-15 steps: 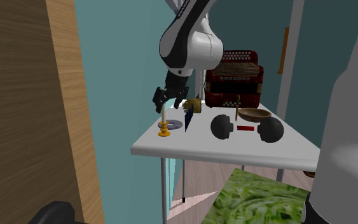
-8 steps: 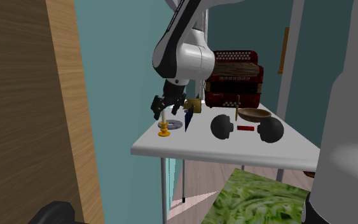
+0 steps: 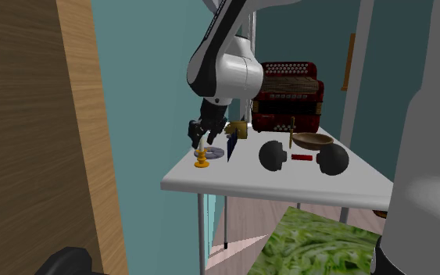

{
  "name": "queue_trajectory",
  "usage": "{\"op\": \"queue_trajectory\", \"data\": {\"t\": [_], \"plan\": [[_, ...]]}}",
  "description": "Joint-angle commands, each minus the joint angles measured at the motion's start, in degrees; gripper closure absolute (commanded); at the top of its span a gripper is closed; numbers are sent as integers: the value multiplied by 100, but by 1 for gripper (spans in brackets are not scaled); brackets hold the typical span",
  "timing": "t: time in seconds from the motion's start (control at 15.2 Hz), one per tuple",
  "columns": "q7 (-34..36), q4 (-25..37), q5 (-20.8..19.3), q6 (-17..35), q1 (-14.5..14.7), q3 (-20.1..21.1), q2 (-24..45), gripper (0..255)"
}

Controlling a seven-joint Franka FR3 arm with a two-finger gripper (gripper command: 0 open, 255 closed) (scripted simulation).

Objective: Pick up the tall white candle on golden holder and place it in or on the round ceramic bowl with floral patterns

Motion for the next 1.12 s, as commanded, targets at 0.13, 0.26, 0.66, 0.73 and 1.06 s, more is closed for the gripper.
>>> {"op": "queue_trajectory", "data": {"t": [0.13, 0.26, 0.66, 0.73, 1.06], "plan": [[0, 0, 0, 0, 0, 0, 0, 255], [2, 0, -2, 0, 0, 0, 0, 255], [209, 15, -261, -152, -8, -35, -147, 255], [301, 26, -376, -230, -18, -43, -218, 255], [650, 110, -814, -633, -93, -31, -556, 255]]}}
